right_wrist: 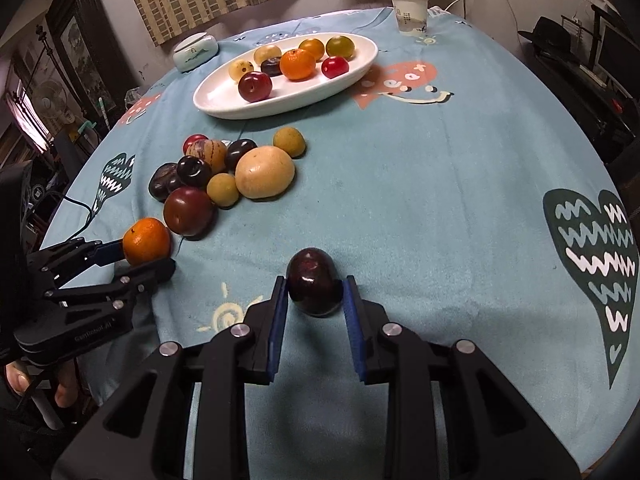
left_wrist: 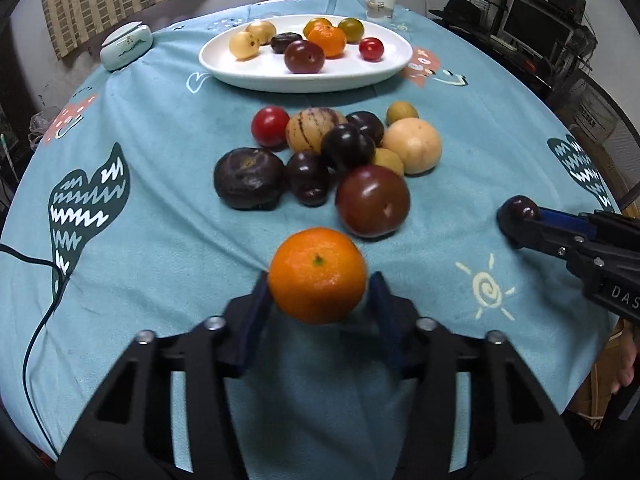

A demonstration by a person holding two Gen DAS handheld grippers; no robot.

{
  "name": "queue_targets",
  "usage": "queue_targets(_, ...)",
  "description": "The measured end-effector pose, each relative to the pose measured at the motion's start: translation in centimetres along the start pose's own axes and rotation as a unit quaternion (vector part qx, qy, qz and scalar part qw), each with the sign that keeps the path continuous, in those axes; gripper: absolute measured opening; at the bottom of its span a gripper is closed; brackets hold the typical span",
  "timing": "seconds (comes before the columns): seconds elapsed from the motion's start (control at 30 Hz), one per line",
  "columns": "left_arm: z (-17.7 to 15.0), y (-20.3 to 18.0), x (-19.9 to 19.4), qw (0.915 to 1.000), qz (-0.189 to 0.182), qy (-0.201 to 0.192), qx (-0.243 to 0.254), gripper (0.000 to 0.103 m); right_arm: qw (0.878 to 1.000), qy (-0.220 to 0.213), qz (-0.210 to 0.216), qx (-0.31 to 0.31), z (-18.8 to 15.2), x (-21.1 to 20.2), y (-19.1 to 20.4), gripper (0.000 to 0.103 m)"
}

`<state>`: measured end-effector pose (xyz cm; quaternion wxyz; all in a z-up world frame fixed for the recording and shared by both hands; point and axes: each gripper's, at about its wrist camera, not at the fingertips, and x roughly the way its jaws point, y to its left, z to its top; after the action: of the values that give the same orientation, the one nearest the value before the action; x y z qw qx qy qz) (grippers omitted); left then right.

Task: Organize fruits
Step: 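Grasp a dark plum with the right tool while the left tool grasps an orange, then carry plum and orange over the plate and open both tools to release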

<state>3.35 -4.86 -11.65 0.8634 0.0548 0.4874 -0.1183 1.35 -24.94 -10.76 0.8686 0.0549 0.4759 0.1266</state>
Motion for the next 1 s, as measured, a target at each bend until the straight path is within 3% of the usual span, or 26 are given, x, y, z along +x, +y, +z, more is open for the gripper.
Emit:
queue_targets(0.2, 0.0, 0.8, -0.7, 0.9995, -0.024, -0.006, -0.017, 0.044, 1.0, 0.004, -0.009, 0.002, 0.4, 0.6, -0.2, 0.029)
queue_targets(0.43, 0.5, 2.3, -4.2, 0.9984, -0.031, -0.033, -0.033, 0.044, 0.999, -0.032, -0.006, -0.021, 0.9, -2.0, 1.7, 0.029)
queue_targets(0.7, 4.0, 5.2, -6.7, 0.9967, -0.018, -0.066, -0.043, 0.044, 0.998, -0.053, 0.002, -0.035, 2.3, -2.9, 3.6, 0.029)
queue_targets(1.0, 8.4, 6.6, -4.9, 0.9974, -0.017, -0.054, -0.045, 0.044, 0.998, -0.056, 0.011, -0.024, 4.8, -2.4, 3.5, 0.029)
